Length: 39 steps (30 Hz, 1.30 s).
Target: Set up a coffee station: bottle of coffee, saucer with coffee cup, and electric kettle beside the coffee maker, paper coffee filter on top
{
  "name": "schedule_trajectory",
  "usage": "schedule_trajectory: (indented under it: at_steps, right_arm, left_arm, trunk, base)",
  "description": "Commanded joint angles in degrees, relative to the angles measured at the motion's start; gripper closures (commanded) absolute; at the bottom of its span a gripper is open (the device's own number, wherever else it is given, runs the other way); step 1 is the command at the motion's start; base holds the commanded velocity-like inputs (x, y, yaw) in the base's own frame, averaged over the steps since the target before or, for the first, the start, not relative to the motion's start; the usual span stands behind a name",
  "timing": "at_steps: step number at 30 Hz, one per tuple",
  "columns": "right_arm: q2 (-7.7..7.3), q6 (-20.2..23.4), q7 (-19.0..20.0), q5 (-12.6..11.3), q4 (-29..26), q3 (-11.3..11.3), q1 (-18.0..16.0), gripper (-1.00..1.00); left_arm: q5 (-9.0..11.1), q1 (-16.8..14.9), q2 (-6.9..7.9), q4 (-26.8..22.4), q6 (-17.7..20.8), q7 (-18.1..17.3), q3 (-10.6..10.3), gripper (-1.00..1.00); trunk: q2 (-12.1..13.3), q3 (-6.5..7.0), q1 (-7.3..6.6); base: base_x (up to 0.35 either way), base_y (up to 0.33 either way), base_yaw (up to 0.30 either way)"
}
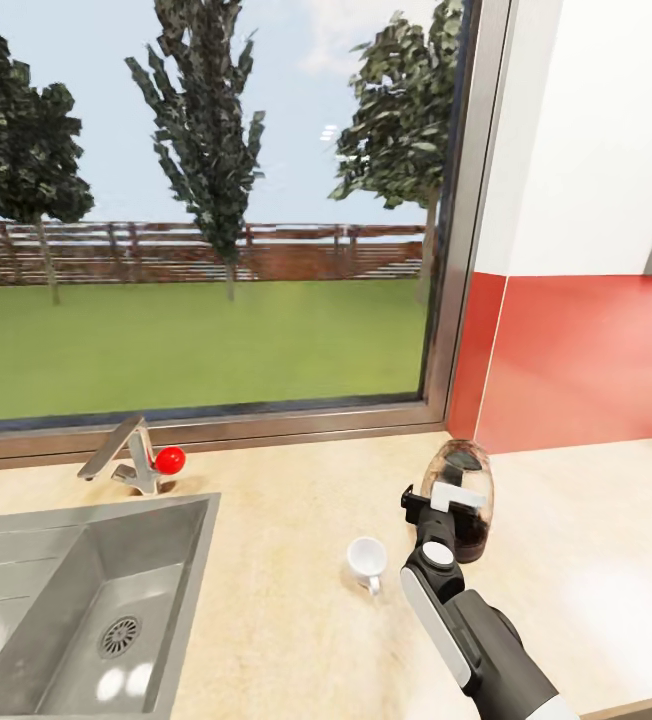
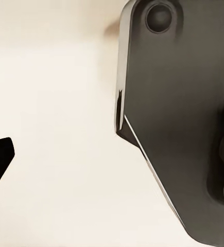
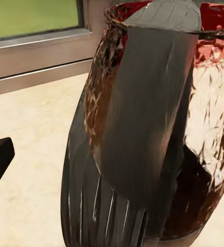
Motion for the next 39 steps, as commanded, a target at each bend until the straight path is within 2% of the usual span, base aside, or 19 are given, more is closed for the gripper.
schedule_trajectory:
  at_steps: [1,36,37,39]
  right_arm:
    - [-0.02,0.4,-0.4,-0.2,-0.1,0.1,0.0,-1.00]
    - [-0.02,0.4,-0.4,-0.2,-0.1,0.1,0.0,-1.00]
    - [-0.02,0.4,-0.4,-0.2,-0.1,0.1,0.0,1.00]
    - [-0.03,0.4,-0.4,-0.2,-0.1,0.1,0.0,1.00]
  left_arm:
    - [-0.3,0.0,-0.01,-0.1,-0.1,-0.3,0.5,-1.00]
    - [-0.3,0.1,-0.01,-0.1,-0.1,-0.3,0.5,-1.00]
    - [-0.3,0.1,-0.01,-0.1,-0.1,-0.3,0.5,-1.00]
    - [-0.3,0.1,-0.01,-0.1,-0.1,-0.3,0.5,-1.00]
  trunk:
    - [0.0,-0.01,0.02]
    - [0.0,-0.01,0.02]
    - [0.0,-0.01,0.02]
    - [0.0,-0.01,0.02]
  base:
    - [0.002,-0.002,0.000]
    - [0.000,-0.012,0.000]
    - [0.000,0.000,0.000]
    - [0.000,0.000,0.000]
